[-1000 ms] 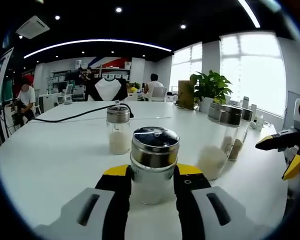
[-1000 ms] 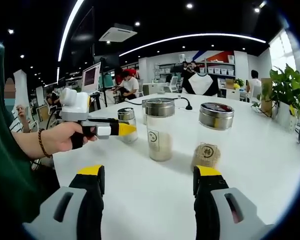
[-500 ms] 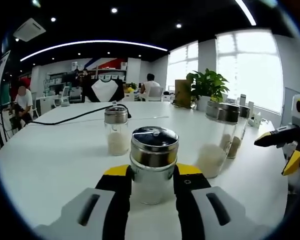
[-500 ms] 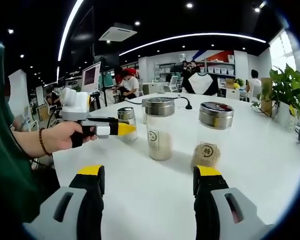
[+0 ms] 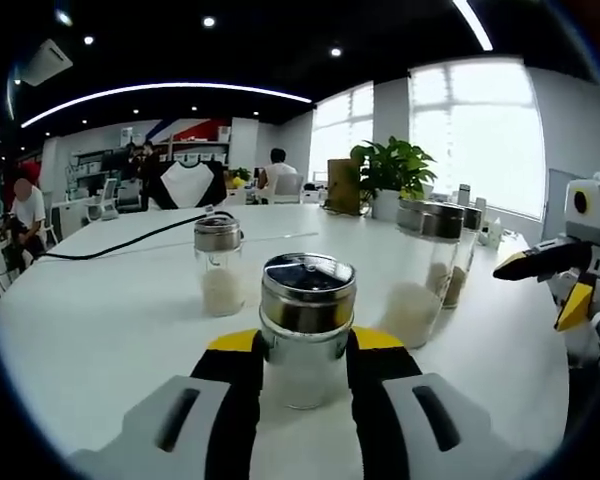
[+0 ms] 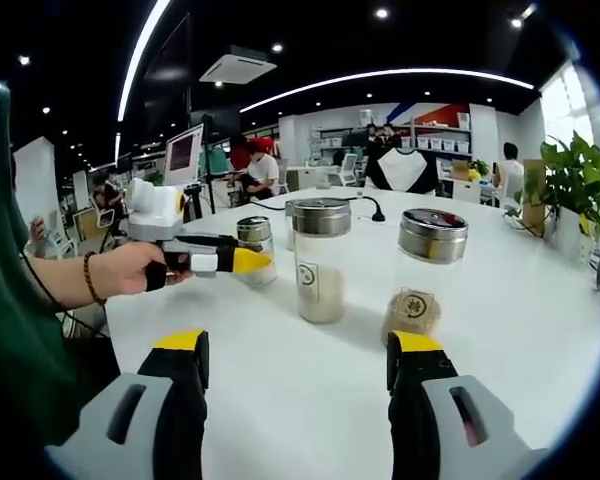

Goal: Rotate the seasoning bottle until the label or dispensing opening points toward the visible target arrow and the bottle remains upright within the marked orientation range

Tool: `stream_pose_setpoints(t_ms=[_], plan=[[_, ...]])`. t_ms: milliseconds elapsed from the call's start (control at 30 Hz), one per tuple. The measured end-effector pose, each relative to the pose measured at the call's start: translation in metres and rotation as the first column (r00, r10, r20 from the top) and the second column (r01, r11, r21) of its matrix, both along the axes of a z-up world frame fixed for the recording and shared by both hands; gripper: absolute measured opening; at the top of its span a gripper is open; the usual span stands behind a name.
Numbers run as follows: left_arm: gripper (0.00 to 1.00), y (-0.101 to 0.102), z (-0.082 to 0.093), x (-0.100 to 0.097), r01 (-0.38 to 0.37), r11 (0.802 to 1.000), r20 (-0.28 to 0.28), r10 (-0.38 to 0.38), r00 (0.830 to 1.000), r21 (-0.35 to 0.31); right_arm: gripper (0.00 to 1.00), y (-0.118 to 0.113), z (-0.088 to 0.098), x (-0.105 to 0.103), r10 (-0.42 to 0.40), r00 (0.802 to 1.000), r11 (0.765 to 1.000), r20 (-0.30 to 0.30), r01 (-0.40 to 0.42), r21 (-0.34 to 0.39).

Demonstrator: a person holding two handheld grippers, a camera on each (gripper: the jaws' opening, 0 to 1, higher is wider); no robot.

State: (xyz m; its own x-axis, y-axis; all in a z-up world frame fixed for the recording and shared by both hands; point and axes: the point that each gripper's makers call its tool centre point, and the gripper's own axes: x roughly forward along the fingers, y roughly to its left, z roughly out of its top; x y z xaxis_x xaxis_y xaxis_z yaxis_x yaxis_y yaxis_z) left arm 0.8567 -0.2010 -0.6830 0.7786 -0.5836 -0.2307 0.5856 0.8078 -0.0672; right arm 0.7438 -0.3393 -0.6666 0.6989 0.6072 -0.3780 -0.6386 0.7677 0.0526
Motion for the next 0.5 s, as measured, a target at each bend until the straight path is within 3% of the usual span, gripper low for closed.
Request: stream_pose_setpoints(t_ms=[500], plan=[[0.34,-0.0015,-0.0002,-0.0028,0.170,0.986,0.002,-0.170,0.986,-0.001,0.73,-0.0031,-0.0014,-0.0007,-0.008,1.000,1.000,-0.003,0.008,-0.007]])
